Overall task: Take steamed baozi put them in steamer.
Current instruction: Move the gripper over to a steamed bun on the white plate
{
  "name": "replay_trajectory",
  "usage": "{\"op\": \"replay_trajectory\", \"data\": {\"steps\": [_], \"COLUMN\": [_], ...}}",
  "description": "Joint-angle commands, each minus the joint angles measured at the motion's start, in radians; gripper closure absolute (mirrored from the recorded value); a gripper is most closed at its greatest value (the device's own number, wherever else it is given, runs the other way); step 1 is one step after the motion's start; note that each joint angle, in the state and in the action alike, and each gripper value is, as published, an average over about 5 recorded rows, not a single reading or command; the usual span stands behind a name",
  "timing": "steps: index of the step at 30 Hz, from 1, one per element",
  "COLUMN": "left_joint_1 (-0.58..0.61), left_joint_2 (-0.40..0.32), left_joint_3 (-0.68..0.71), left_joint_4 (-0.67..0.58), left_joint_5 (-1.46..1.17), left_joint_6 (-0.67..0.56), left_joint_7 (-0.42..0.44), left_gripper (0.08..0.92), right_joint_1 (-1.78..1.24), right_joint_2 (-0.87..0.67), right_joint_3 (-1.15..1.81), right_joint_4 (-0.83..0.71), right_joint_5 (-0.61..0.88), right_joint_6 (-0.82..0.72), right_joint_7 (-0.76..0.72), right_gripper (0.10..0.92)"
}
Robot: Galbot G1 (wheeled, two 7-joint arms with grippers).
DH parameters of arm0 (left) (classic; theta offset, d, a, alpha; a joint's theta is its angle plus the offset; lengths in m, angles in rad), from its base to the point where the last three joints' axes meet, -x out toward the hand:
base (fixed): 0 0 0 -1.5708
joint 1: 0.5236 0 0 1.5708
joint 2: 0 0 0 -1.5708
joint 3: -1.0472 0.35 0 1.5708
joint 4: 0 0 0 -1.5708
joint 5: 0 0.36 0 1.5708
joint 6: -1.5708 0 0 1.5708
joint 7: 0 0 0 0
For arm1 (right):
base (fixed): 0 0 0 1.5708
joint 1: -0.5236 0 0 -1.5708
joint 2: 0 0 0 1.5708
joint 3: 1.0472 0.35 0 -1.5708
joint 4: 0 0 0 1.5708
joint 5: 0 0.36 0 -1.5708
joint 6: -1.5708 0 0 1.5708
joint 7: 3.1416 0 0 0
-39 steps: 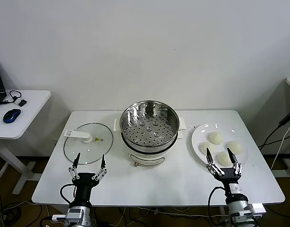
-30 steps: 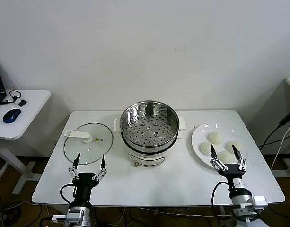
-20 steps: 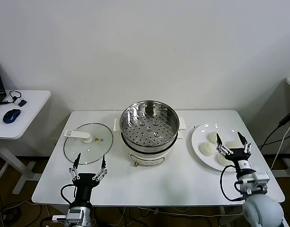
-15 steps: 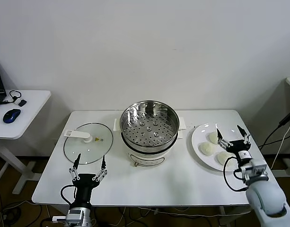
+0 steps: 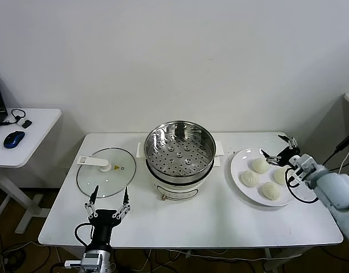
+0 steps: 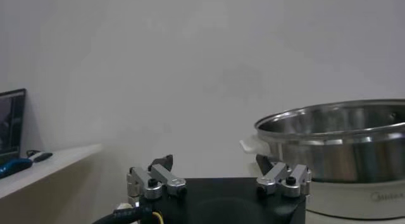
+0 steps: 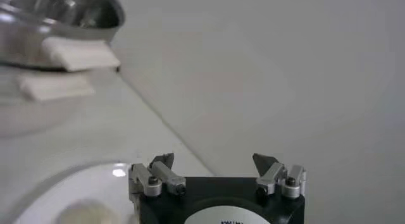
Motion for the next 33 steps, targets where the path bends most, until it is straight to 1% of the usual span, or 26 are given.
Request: {"op": "replay_trajectory", "data": {"steps": [1, 7, 13, 18, 25, 33], "left_joint_1": [0.0, -0.012, -0.017, -0.02, -0.028, -0.037], "left_joint_2": [-0.049, -0.049, -0.049, -0.049, -0.049, -0.049], "left_joint_3": [-0.007, -0.022, -0.03, -0.042, -0.049, -0.062], "left_joint_4": [0.003, 0.015, 0.018, 0.023, 0.031, 0.043], "left_joint_5": [-0.021, -0.033, -0.049, -0.062, -0.074, -0.09], "left_joint_6": [-0.005, -0.007, -0.006, -0.006, -0.005, -0.006], "left_joint_7": [0.0, 0.0, 0.002, 0.004, 0.007, 0.009], "left_gripper": [0.177, 0.177, 0.177, 0.177, 0.177, 0.177], "right_joint_1": [0.636, 1.091, 1.274, 1.314, 1.265, 1.177], "right_joint_2": [-0.185, -0.135, -0.027, 0.074, 0.207, 0.376], "right_joint_3": [-0.684, -1.19, -1.447, -1.528, -1.55, -1.496], "right_joint_4": [-0.18, -0.257, -0.359, -0.489, -0.627, -0.848], "right_joint_5": [-0.02, -0.01, 0.013, 0.041, 0.165, 0.161], "right_joint_6": [0.047, 0.128, 0.191, 0.242, 0.269, 0.309], "right_joint_7": [-0.258, -0.361, -0.428, -0.484, -0.55, -0.561], "right_gripper": [0.203, 0.203, 0.203, 0.203, 0.203, 0.203]}}
